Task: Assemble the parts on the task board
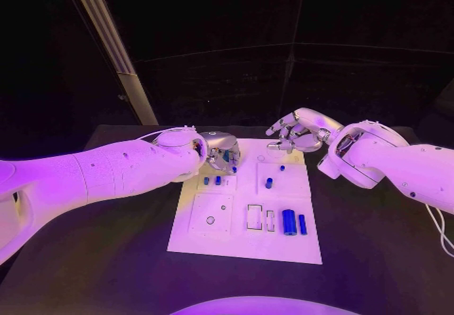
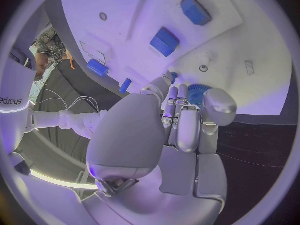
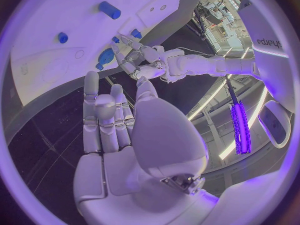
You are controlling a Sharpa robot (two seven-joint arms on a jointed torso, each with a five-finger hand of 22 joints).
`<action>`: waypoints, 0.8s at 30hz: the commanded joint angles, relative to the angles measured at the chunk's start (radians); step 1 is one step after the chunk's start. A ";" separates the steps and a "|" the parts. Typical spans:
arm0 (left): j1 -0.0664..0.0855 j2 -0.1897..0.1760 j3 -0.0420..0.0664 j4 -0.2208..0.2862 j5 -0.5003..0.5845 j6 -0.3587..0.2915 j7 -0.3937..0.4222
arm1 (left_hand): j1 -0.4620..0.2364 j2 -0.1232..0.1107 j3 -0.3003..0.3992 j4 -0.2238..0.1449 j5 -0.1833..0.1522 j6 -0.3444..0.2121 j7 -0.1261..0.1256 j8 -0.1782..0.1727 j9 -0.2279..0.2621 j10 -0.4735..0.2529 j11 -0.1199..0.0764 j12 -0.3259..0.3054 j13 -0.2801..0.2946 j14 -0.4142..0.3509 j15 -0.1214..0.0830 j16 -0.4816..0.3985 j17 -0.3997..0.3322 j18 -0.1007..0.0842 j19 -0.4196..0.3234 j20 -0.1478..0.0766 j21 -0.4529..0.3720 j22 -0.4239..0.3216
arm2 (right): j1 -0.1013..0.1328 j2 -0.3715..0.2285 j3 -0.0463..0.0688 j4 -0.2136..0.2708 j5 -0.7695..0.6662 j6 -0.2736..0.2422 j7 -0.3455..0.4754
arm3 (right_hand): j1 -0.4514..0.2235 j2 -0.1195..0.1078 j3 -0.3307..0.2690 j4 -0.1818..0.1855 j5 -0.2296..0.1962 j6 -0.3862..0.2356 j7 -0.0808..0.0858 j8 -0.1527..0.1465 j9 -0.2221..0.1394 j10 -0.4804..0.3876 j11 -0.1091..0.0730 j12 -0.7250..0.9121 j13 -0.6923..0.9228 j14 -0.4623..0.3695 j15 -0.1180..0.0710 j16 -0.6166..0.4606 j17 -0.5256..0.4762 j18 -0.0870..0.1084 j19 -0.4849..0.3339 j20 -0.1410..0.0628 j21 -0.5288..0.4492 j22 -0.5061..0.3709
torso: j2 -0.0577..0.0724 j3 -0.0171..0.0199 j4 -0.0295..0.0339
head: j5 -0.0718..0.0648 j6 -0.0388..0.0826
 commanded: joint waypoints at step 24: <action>-0.008 0.035 0.001 -0.025 -0.033 0.054 -0.031 | -0.025 -0.006 0.144 -0.021 0.003 0.045 -0.004 -0.028 -0.014 0.072 -0.007 -0.064 -0.027 0.024 -0.011 0.009 -0.013 -0.024 0.007 -0.007 0.032 0.040 | 0.002 0.005 0.001 -0.001 -0.001 -0.003 0.010 | 0.002 0.011 -0.004 0.000 0.006 -0.007 0.003 0.007 0.001 -0.007 0.003 0.004 -0.001 -0.006 -0.001 -0.005 0.000 0.004 0.007 0.002 -0.003 -0.002 | -0.001 0.0001 0.0008 | -0.003 -0.006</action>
